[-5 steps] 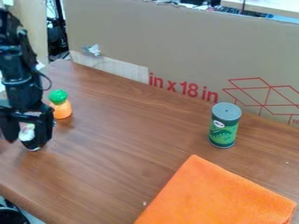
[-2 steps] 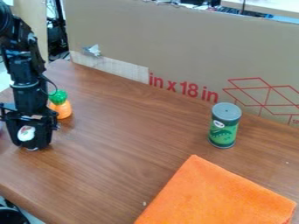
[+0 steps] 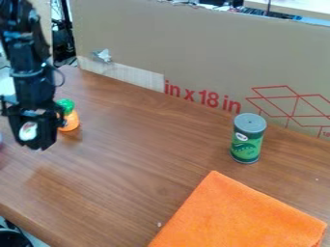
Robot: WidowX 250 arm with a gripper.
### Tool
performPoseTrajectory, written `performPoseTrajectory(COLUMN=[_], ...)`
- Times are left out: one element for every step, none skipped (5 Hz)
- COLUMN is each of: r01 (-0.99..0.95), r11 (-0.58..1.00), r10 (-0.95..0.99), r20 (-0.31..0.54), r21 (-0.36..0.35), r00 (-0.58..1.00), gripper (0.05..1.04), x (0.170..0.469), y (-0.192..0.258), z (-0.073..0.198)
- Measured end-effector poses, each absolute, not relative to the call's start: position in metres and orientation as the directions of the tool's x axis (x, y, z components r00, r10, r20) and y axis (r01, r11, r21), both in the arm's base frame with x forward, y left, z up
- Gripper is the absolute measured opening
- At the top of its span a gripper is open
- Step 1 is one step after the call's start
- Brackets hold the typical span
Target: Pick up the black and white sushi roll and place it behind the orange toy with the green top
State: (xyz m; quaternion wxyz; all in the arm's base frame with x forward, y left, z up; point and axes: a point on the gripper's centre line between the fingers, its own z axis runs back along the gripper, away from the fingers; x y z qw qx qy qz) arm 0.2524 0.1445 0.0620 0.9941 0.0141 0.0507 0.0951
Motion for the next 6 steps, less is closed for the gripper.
performPoseTrajectory(r01=[-0.151,-0.154,-0.162,-0.213,-0.273,-0.312], r11=[0.988,0.988,0.987,0.977,0.962,0.949], r10=[0.152,0.154,0.162,0.214,0.270,0.307], r20=[-0.075,0.024,0.062,0.099,0.101,0.099], r21=[0.018,0.016,-0.010,-0.017,0.013,0.047], r00=[0.985,0.988,0.985,0.972,0.957,0.947], gripper=[0.607,0.607,0.607,0.607,0.607,0.607], x=[0.260,0.293,0.320,0.337,0.350,0.364], y=[0.129,0.137,0.146,0.170,0.191,0.205], z=[0.081,0.111,0.120,0.123,0.114,0.097])
